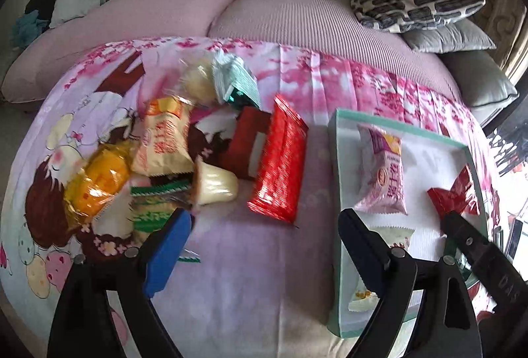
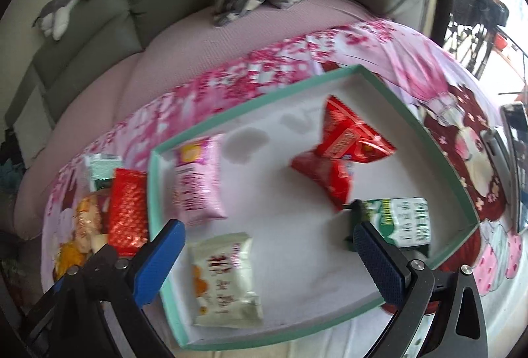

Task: Organize snacks
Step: 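Move both tools back to the pile and lower the left onto the yellow bread bag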

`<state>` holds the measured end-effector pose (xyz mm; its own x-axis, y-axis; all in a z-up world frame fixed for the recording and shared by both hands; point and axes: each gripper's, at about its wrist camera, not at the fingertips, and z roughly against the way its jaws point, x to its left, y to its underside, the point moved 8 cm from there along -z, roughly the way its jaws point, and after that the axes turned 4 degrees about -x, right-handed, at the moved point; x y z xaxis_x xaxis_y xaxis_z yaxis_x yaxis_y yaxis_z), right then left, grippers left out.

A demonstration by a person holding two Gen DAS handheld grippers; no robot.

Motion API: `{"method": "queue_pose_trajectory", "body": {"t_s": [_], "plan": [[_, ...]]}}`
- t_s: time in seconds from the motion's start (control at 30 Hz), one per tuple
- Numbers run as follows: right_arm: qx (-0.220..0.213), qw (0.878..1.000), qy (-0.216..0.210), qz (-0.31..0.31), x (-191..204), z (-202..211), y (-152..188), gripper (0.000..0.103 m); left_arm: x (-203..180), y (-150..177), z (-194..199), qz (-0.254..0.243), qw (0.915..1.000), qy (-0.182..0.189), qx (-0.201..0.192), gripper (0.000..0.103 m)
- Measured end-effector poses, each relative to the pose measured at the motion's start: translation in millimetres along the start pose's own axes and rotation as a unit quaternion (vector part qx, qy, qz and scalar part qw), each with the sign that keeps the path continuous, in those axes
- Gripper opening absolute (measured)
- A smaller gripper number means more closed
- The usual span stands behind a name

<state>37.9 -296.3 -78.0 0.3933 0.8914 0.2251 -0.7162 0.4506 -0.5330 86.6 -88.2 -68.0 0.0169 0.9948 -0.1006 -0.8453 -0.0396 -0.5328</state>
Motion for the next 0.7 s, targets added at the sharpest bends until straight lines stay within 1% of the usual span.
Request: {"method": "queue_pose_trajectory", "body": {"t_s": [0.17,0.3,0.37,0.5,0.57,0.63,0.7], "plan": [[-0.006,0.999,-0.025,0.042,37.5,3.3,8.4,0.103,24.0,-9.0,10.3,0.007,0.9998,-0.016,-0.011,0.091],[-0.002,0.997,-0.034,0.066,57.1,2.2,15.8,0.103,52.7,-9.0,8.5,0.040,0.9991,-0.012,0.010,0.091],[0.007,0.996,-0.040,0.076,66.8,-0.7,22.1,0.103,65.9,-7.9,7.0,0.047,0.9986,-0.015,0.018,0.091],[0.040,0.993,-0.063,0.096,88.8,-8.1,39.1,0.103,98.0,-9.7,8.6,0.063,0.9972,-0.034,0.022,0.091],[0.057,0.990,-0.073,0.109,100.6,-10.5,47.4,0.103,114.9,-9.9,8.8,0.079,0.9960,-0.032,0.027,0.091],[0.067,0.987,-0.075,0.122,111.2,-11.8,52.8,0.103,129.5,-8.3,6.3,0.097,0.9943,-0.026,0.036,0.091],[0.073,0.986,-0.076,0.128,119.2,-11.1,55.3,0.103,141.4,-6.5,4.1,0.111,0.9924,-0.028,0.044,0.091]]}}
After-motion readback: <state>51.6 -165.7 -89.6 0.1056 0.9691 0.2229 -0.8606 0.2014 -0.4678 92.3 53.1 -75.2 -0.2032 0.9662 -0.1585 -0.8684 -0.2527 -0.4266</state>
